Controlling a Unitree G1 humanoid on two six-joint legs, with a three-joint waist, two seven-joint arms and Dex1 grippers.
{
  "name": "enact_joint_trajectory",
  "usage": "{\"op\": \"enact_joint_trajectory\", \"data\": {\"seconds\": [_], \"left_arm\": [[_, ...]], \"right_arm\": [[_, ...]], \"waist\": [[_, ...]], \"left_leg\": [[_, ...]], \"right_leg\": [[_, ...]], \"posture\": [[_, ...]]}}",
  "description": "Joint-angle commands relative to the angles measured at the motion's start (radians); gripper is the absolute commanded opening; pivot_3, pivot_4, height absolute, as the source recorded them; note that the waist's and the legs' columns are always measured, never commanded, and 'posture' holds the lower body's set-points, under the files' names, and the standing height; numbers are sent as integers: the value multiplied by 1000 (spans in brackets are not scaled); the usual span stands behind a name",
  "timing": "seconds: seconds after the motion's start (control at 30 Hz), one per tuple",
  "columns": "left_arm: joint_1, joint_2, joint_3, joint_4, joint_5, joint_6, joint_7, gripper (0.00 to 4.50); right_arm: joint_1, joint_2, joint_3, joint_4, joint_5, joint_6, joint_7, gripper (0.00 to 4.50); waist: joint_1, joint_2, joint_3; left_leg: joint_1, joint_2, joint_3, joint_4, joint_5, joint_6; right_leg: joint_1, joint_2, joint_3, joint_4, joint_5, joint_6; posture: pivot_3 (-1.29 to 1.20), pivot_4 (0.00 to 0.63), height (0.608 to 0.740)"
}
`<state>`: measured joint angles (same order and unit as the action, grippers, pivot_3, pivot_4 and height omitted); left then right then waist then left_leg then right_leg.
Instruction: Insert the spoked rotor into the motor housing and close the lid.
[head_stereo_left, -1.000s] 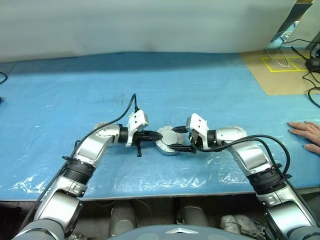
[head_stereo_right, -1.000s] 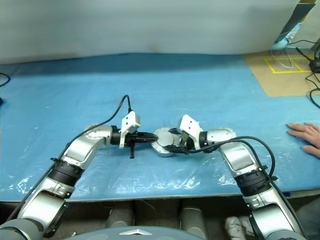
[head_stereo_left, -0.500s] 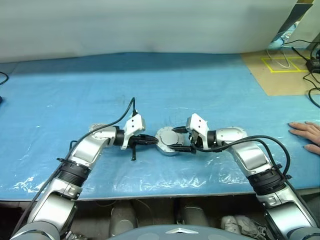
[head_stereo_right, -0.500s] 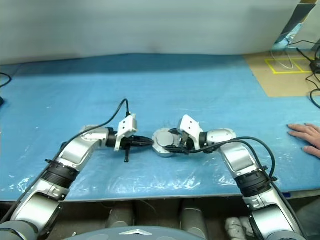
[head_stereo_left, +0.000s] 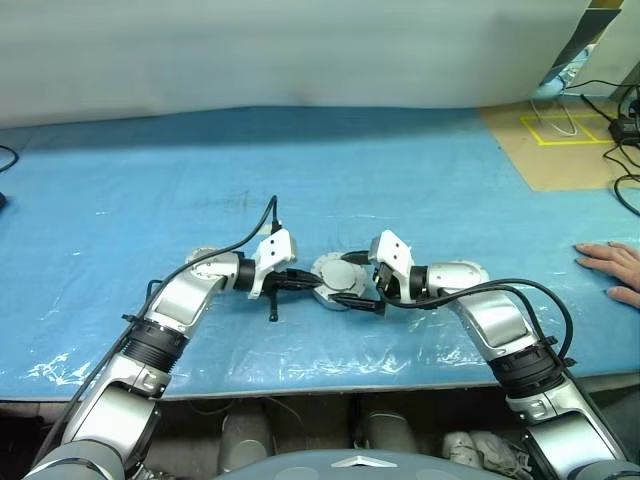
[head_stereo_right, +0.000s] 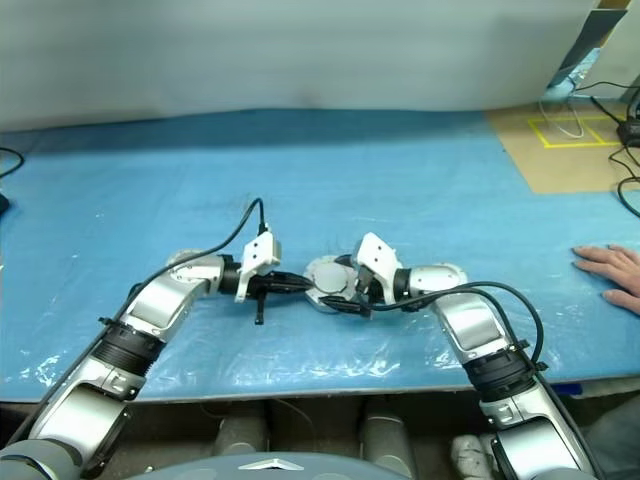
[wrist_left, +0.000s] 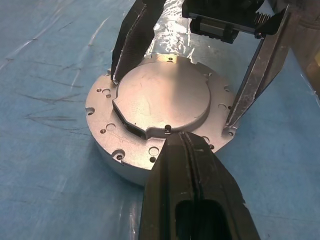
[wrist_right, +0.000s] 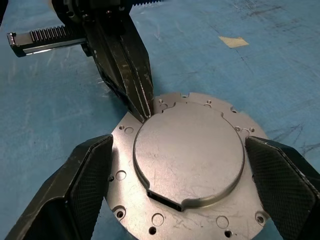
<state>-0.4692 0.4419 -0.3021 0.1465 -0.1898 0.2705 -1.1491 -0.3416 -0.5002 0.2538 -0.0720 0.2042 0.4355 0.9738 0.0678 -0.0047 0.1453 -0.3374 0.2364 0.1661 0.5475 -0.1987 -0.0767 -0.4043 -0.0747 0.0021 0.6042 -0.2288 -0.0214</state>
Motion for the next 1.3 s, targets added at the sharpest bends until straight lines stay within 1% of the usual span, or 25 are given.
{"op": "enact_joint_trajectory", "data": {"seconds": [0.03,0.17,0.3,0.33,0.47,0.57,0.63,0.7,0.77,0.97,1.07,1.17,1.3], "left_arm": [[0,9,-16,-1,20,25,4,0],[6,12,-18,-19,19,36,3,0],[15,19,-20,-37,19,44,3,0],[16,21,-20,-41,19,45,3,0],[18,26,-22,-44,19,43,1,0],[19,30,-21,-41,19,38,-3,0],[19,32,-20,-36,19,35,-5,0],[21,35,-20,-35,19,33,-7,0],[27,43,-18,-41,14,35,-16,0],[36,70,-10,-30,14,19,-32,0],[35,72,-10,-17,15,7,-32,0],[36,67,-13,19,23,-24,-34,0],[39,62,-13,66,32,-70,-39,0]], "right_arm": [[8,11,-51,-15,48,54,-27,4481],[30,-10,-115,-68,90,58,-31,4481],[58,-11,-236,-89,206,162,-55,4481],[56,2,-286,-78,260,224,-78,4481],[19,116,-571,35,549,535,-261,4481],[26,172,-700,97,684,732,-379,4481],[62,196,-739,111,742,820,-416,4481],[109,225,-754,104,773,876,-453,4481],[156,243,-733,71,791,910,-469,4481],[220,245,-611,-25,797,900,-449,4481],[218,243,-565,-34,786,877,-440,4481],[183,255,-521,-17,754,821,-443,4481],[140,275,-506,31,729,755,-451,4481]], "waist": [[0,1,0],[4,1,1],[2,1,1],[2,1,1],[2,1,1],[3,2,1],[3,3,2],[3,4,2],[4,4,1],[3,4,1],[3,4,1],[3,4,1],[3,5,1]], "left_leg": [[-1,0,0,0,0,0],[-6,0,0,0,0,0],[-12,-1,0,0,0,0],[-12,-1,0,0,0,0],[-12,-1,0,0,0,0],[-11,-1,0,0,0,0],[-11,-1,0,0,0,-1],[-11,-1,0,-1,1,-1],[-12,-1,0,-2,0,-1],[-11,-1,0,-2,0,-1],[-11,-1,0,-2,0,-1],[-11,-1,0,-2,0,-1],[-11,-2,0,-2,0,-1]], "right_leg": [[-1,0,0,0,0,0],[-6,0,-1,-1,0,0],[-14,0,-1,0,0,1],[-14,0,-1,0,0,1],[-14,0,0,0,0,0],[-14,0,0,0,0,0],[-14,0,0,0,0,0],[-14,0,-1,1,0,0],[-14,0,-1,1,0,0],[-13,0,-1,0,0,0],[-13,0,0,0,0,0],[-12,-1,0,0,0,0],[-13,-1,-1,0,0,0]], "posture": [[0,150,740],[0,150,740],[0,150,740],[0,150,740],[0,150,740],[0,150,740],[0,150,740],[0,150,740],[0,150,740],[0,150,740],[0,150,740],[0,150,740],[0,150,740]]}}
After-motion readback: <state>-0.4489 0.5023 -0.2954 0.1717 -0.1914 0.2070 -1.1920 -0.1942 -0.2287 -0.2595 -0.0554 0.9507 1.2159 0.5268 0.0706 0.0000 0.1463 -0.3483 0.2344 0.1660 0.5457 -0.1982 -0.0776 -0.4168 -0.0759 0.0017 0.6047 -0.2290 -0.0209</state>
